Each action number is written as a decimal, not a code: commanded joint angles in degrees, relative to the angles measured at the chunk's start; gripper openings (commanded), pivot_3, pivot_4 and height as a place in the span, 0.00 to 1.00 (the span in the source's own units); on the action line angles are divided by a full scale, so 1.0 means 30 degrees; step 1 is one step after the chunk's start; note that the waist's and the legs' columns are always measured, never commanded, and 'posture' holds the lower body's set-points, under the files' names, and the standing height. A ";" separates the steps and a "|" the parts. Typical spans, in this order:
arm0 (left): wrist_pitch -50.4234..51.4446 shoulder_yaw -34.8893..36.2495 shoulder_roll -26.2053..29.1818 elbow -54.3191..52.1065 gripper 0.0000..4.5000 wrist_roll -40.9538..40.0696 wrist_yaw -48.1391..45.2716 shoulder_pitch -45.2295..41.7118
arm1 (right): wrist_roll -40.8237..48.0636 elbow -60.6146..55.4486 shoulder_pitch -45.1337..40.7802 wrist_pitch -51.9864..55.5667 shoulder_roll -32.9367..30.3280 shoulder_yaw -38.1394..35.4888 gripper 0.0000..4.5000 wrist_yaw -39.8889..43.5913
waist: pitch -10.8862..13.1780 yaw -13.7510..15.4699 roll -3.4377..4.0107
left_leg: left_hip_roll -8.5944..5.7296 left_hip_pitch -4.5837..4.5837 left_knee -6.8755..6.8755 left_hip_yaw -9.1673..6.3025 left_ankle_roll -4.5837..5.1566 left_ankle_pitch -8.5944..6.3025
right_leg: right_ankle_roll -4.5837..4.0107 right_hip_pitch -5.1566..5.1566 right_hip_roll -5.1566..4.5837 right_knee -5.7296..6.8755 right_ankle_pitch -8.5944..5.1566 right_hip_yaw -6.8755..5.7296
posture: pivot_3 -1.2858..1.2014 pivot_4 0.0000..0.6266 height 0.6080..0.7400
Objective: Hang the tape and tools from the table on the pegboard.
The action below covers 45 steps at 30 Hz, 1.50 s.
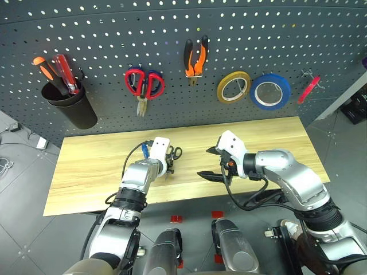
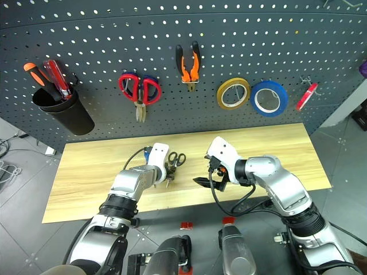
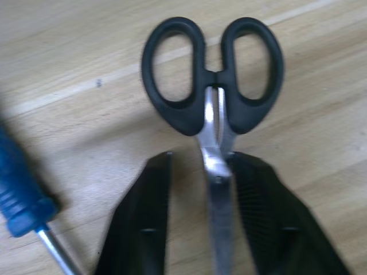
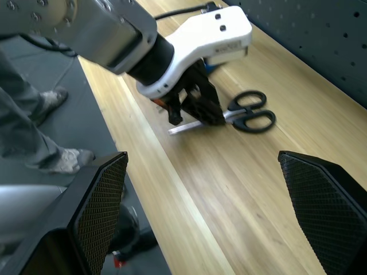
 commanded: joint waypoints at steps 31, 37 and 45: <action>-0.7610 0.1455 0.2221 -2.0876 0.05 0.5824 0.2864 0.8298 | -0.1198 0.1708 -0.2230 -0.9989 0.0108 -0.1889 1.00 0.1024 | 0.0026 -0.0016 -0.0016 | 0.0028 -0.0063 -0.0035 0.0003 0.0013 -0.0007 | -0.0030 0.0004 0.0007 -0.0172 0.0042 -0.0018 | 0.40 0.46 1.00; -0.7416 0.1264 0.2481 -1.9383 0.05 0.6091 0.2484 0.7273 | -0.1293 0.2418 -0.2774 -1.0375 0.0507 -0.1786 1.00 0.1147 | 0.0027 -0.0032 -0.0016 | 0.0029 -0.0085 -0.0036 0.0006 0.0016 -0.0009 | -0.0030 -0.0012 0.0012 -0.0187 0.0041 -0.0016 | 0.40 0.46 1.00; -0.7471 0.1621 0.2062 -1.7369 0.05 0.5957 0.2816 0.6245 | -0.1487 0.3101 -0.3321 -1.0852 0.0870 -0.1908 1.00 0.1096 | 0.0029 -0.0034 -0.0016 | 0.0029 -0.0091 -0.0032 -0.0001 0.0022 -0.0013 | -0.0030 -0.0018 0.0010 -0.0183 0.0042 -0.0021 | 0.39 0.46 1.00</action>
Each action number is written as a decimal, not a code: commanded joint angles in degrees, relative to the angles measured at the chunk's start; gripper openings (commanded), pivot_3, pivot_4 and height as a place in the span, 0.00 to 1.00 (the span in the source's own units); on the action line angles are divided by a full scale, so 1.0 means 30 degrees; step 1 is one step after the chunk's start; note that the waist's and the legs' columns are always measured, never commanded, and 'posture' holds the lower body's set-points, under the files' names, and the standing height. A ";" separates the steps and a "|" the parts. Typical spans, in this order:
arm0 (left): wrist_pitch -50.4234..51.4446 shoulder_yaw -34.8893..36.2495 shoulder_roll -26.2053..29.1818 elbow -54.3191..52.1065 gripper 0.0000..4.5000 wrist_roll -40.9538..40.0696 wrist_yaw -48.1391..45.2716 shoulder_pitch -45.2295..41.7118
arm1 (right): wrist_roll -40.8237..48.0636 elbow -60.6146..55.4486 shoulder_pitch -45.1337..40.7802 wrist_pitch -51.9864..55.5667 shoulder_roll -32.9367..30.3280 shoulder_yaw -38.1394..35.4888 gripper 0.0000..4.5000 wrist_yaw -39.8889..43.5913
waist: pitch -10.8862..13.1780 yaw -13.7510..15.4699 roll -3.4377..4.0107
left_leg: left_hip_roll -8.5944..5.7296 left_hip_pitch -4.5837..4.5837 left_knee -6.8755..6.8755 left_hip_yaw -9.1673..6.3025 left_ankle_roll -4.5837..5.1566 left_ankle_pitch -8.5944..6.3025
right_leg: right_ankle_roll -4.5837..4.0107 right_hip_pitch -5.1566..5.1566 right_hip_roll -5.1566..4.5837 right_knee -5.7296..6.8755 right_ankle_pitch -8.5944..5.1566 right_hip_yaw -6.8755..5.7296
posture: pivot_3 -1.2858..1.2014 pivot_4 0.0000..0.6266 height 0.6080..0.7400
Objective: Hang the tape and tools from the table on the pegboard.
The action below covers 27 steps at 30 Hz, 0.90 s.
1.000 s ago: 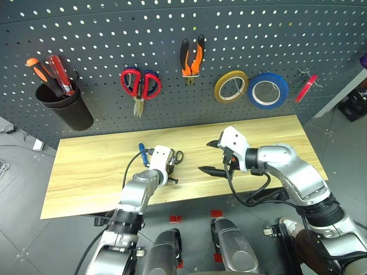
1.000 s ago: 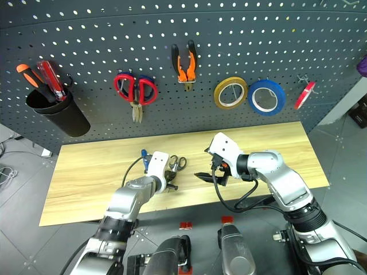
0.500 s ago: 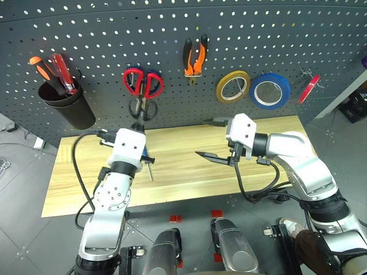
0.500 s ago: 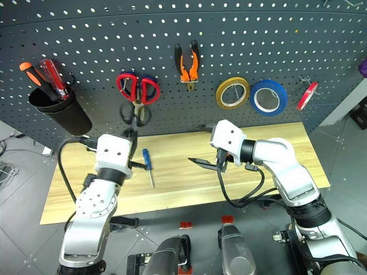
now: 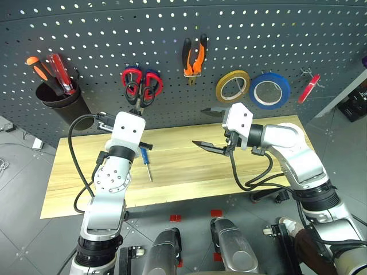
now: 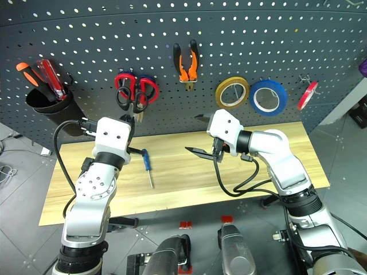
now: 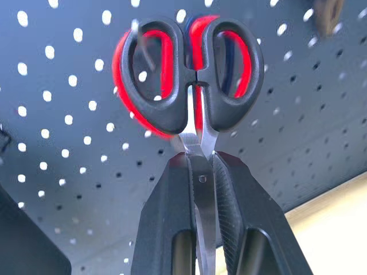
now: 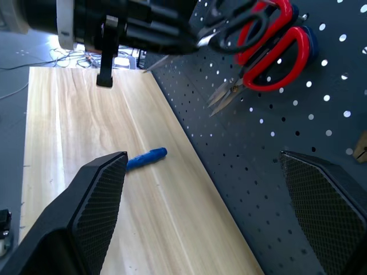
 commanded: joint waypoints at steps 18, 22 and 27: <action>0.6935 0.4410 -0.3699 0.2907 0.82 -0.4384 0.0299 0.0028 | -0.0085 -0.2455 0.0096 0.5042 0.1136 0.0845 1.00 -0.1574 | 0.0071 -0.0053 -0.0007 | 0.0007 0.0006 0.0013 -0.0001 0.0002 0.0001 | 0.0000 -0.0002 0.0003 0.0036 0.0001 -0.0007 | 0.39 0.53 1.00; 0.8590 0.5082 -0.3380 0.6581 0.82 -0.5168 0.0132 -0.1606 | 0.0601 -0.3404 -0.0295 0.8503 0.1325 0.1579 1.00 -0.1465 | 0.0300 -0.0010 -0.0070 | 0.0005 0.0019 0.0036 -0.0007 0.0005 0.0005 | -0.0001 0.0005 0.0005 0.0075 0.0001 -0.0013 | 0.40 0.56 1.00; 0.7689 0.5308 -0.3074 1.1712 0.82 -0.5464 0.0314 -0.3945 | 0.0631 -0.3607 -0.0812 0.9482 0.1212 0.1915 1.00 -0.1330 | 0.0549 0.0038 -0.0115 | -0.0004 0.0000 0.0052 -0.0009 0.0005 0.0005 | -0.0001 -0.0021 -0.0003 0.0080 0.0002 -0.0017 | 0.39 0.59 1.00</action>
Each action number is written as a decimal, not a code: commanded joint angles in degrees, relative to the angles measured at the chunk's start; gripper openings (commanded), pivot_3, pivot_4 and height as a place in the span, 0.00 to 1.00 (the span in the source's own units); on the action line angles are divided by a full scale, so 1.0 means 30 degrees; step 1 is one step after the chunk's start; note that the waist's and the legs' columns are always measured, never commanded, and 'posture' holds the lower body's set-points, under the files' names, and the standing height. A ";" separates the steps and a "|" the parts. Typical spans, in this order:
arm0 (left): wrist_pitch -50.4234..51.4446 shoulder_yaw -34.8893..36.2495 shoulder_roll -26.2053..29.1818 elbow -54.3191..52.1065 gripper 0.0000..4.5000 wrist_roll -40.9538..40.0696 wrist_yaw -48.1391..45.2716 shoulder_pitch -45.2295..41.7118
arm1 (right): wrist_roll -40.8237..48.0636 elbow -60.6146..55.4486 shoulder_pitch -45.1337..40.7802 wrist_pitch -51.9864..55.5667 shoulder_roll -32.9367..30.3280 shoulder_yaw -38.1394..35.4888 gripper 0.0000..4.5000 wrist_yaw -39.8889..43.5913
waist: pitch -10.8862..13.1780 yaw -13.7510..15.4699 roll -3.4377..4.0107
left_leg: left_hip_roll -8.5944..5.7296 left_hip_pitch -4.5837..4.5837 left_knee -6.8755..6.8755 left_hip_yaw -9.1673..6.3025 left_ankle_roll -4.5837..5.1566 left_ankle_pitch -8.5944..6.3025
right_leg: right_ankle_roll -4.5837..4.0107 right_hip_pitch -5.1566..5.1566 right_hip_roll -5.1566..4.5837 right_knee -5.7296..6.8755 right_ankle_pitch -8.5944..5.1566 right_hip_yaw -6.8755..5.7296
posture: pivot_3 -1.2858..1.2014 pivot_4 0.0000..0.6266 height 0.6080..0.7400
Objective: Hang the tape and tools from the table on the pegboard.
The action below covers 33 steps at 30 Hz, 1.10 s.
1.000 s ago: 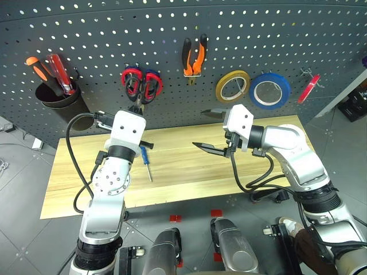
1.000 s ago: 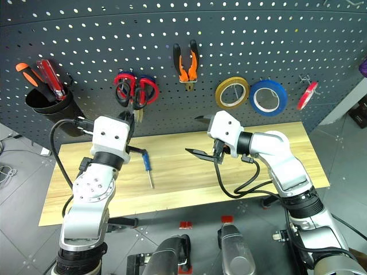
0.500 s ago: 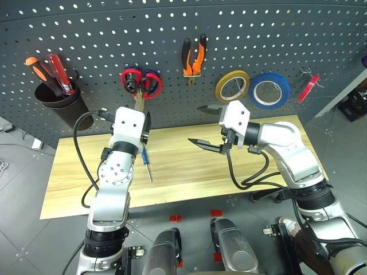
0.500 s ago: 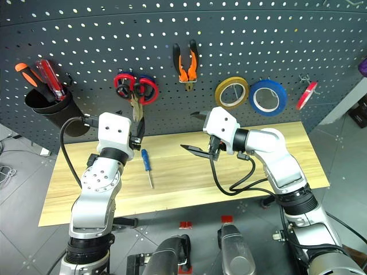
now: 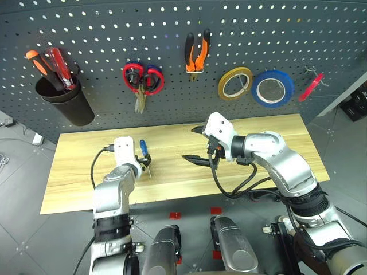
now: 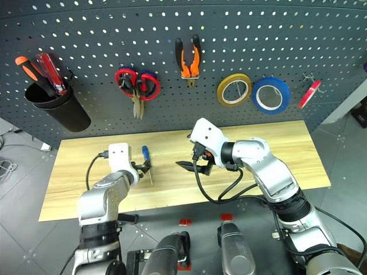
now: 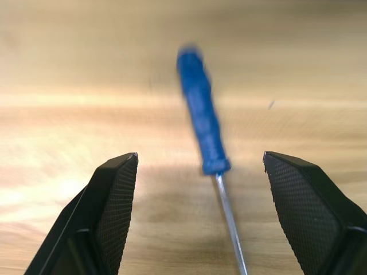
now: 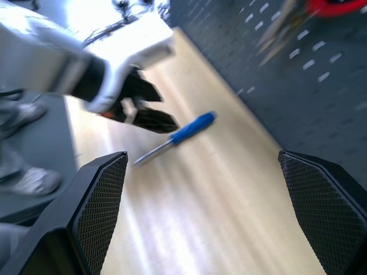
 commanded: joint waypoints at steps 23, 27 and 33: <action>-0.1886 -0.0295 0.2574 -0.0066 0.12 -0.1085 -0.1185 0.1003 | 0.0752 0.0289 -0.1648 -0.1061 -0.1211 -0.0009 1.00 0.1922 | 0.0130 -0.0336 -0.0001 | 0.0001 -0.0030 -0.0023 0.0006 -0.0101 0.0046 | 0.0005 -0.0034 -0.0010 -0.0064 0.0006 -0.0010 | 0.39 0.42 1.00; -0.2350 -0.0464 0.3036 -0.5717 0.12 -0.0780 -0.1013 0.3542 | 0.1619 -0.0666 -0.1069 -0.2848 -0.0888 -0.0733 1.00 0.2343 | 0.0074 -0.0416 -0.0015 | 0.0001 -0.0159 -0.0019 0.0003 -0.0113 0.0050 | 0.0000 -0.0160 -0.0010 -0.0061 0.0010 -0.0015 | 0.39 0.38 1.00; -0.4984 -0.0137 0.3858 -1.1502 0.12 -0.0337 -0.1186 0.4938 | 0.2565 -0.0930 -0.2348 -0.1681 0.0542 -0.2090 1.00 0.0807 | -0.0255 -0.0401 -0.0047 | -0.0005 -0.0340 0.0009 0.0009 -0.0154 0.0083 | -0.0021 -0.0354 -0.0008 -0.0026 0.0041 -0.0009 | 0.40 0.34 1.00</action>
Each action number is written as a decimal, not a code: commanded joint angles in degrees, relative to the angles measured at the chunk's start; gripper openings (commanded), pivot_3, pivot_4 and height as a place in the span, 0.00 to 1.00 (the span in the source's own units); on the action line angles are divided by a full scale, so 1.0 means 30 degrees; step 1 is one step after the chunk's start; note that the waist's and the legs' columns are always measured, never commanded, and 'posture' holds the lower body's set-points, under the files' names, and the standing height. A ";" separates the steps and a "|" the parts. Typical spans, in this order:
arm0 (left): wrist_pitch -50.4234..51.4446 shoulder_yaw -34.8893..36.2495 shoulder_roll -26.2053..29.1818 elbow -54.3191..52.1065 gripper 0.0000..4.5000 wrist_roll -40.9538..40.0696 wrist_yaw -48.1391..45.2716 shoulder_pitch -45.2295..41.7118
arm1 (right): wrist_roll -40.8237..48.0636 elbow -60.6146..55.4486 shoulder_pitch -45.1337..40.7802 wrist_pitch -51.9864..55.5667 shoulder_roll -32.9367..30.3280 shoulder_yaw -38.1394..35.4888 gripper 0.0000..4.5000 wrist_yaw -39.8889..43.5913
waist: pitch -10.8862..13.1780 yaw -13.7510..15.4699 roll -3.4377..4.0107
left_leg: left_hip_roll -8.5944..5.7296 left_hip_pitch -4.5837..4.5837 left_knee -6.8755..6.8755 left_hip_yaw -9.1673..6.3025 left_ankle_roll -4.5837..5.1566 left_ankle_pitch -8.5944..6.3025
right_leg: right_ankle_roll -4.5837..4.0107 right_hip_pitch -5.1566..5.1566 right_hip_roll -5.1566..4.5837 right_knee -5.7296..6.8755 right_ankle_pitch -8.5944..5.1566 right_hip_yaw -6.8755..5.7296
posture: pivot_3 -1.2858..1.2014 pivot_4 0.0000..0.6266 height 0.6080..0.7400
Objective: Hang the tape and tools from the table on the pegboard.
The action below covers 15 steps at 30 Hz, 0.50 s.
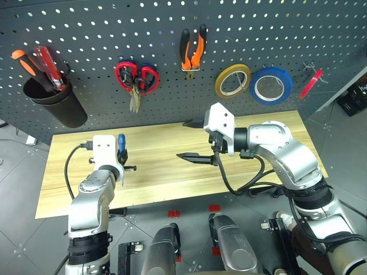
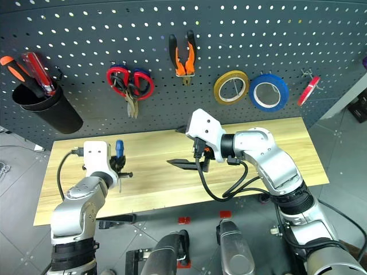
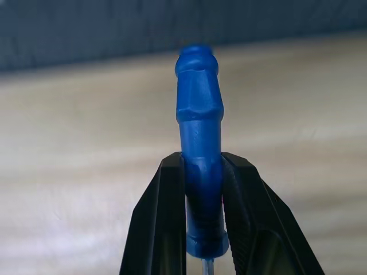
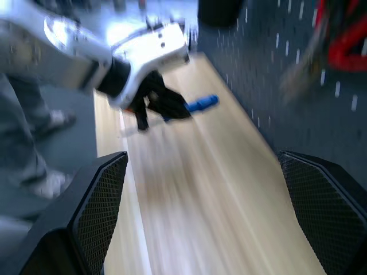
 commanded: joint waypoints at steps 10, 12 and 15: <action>-0.3877 0.3314 0.4214 -0.5742 0.12 0.1137 -0.0099 -0.1890 | 0.2022 0.0348 -0.4030 0.3428 0.1702 -0.3405 1.00 -0.3320 | -0.0389 -0.0047 -0.0019 | -0.0004 0.0022 0.0004 0.0007 -0.0029 0.0043 | -0.0028 -0.0062 0.0012 0.0208 0.0036 0.0023 | 0.41 0.31 1.00; -0.3926 0.3973 0.5093 -0.4992 0.12 0.1025 -0.0169 -0.3073 | 0.2023 0.0644 -0.4296 0.3481 0.1807 -0.3562 1.00 -0.3569 | -0.0438 -0.0047 -0.0034 | -0.0011 0.0019 0.0007 0.0013 -0.0027 0.0051 | -0.0028 -0.0065 0.0012 0.0213 0.0036 0.0030 | 0.41 0.30 1.00; -0.4391 0.4782 0.6318 -0.3128 0.12 0.0997 -0.0081 -0.4994 | 0.2014 0.0903 -0.4476 0.3377 0.1845 -0.3526 1.00 -0.3790 | -0.0512 -0.0060 -0.0038 | -0.0023 0.0023 0.0011 0.0014 -0.0025 0.0053 | -0.0029 -0.0067 0.0007 0.0228 0.0037 0.0035 | 0.41 0.30 1.00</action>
